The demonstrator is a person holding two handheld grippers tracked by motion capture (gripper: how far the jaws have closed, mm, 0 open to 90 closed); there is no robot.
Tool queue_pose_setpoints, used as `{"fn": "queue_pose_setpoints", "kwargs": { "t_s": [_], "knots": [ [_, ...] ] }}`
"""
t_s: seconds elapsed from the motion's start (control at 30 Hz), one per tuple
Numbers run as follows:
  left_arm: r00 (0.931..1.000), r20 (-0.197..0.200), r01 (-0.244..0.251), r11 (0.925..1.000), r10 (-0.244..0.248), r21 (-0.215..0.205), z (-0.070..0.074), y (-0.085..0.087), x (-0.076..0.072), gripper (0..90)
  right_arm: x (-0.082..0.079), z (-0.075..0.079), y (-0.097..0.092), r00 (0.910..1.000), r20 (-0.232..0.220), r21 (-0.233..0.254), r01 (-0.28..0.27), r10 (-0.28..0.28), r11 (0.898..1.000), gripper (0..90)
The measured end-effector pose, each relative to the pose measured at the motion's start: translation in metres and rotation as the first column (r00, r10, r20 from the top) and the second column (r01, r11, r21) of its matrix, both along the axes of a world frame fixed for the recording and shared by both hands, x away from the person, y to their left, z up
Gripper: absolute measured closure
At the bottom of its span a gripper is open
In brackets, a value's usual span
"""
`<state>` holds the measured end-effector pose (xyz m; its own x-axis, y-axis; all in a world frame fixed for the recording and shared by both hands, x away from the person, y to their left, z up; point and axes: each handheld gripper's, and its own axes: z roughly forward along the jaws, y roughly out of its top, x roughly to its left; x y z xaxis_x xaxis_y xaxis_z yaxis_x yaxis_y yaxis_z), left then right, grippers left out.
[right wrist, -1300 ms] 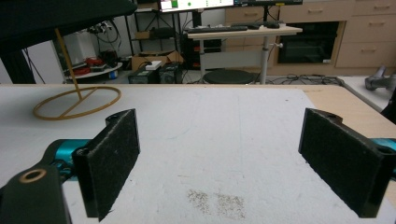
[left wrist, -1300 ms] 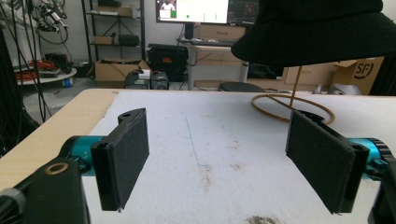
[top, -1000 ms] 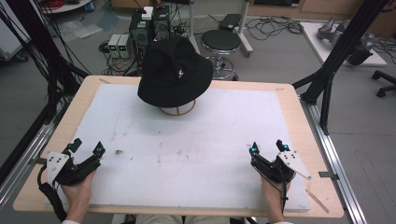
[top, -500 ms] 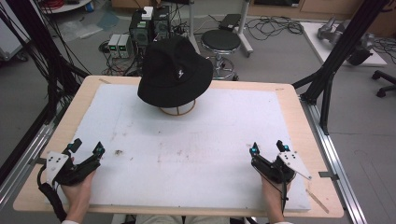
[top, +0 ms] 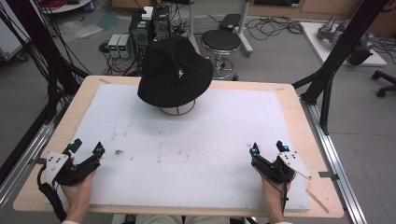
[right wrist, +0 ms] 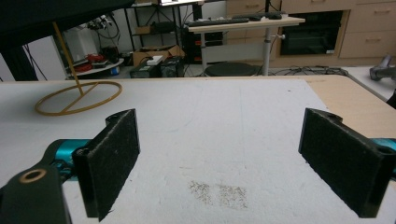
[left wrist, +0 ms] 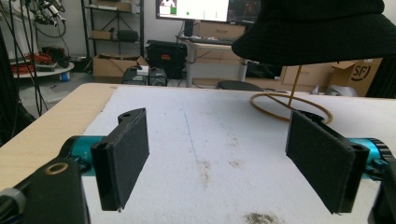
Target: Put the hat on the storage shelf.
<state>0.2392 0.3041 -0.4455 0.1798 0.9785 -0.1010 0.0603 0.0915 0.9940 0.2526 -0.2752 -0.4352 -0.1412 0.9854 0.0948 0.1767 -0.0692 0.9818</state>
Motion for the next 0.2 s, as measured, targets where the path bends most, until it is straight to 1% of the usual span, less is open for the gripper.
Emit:
{"fn": "queue_pose_setpoints", "kwargs": {
  "t_s": [0.2],
  "knots": [
    [1.0000,0.001,-0.007,1.0000,0.007,0.004,0.0000,0.0004,0.0000,21.7,0.0008,-0.0001,-0.0013,1.0000,0.004,-0.007,0.004,-0.004,1.000,11.7]
  ]
}}
